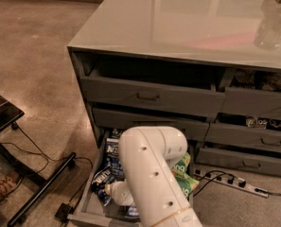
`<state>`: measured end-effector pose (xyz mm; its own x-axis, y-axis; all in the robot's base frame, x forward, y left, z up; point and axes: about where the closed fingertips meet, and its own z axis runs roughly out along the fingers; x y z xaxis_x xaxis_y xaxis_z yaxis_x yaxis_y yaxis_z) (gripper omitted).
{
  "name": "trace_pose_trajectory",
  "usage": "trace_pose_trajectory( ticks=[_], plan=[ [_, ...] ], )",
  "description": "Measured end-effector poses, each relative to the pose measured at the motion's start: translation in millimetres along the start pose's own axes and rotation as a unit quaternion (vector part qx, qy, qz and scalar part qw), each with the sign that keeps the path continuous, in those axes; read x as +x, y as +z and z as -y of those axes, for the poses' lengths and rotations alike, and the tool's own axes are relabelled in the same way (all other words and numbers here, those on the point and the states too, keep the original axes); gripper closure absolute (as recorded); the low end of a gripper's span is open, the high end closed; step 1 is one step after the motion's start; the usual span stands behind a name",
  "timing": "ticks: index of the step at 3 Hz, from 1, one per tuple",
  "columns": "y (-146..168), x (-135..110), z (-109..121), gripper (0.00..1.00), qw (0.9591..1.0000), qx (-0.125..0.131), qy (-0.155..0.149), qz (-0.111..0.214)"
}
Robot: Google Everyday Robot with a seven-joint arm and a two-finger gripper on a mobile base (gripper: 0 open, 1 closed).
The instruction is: Pick blue chip bag from bottom drawer and place on counter
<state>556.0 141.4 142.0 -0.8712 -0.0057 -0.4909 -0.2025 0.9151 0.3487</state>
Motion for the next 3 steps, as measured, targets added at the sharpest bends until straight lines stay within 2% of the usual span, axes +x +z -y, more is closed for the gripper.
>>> trace_pose_trajectory(
  ticks=[1, 2, 3],
  plan=[
    [2.5, 0.0, 0.2, 0.47, 1.0000, 0.007, -0.004, -0.005],
    [4.7, 0.3, -0.2, 0.65, 0.9998, 0.014, -0.006, -0.009],
    [4.7, 0.3, -0.2, 0.90, 0.9998, 0.014, -0.006, -0.009]
  ],
)
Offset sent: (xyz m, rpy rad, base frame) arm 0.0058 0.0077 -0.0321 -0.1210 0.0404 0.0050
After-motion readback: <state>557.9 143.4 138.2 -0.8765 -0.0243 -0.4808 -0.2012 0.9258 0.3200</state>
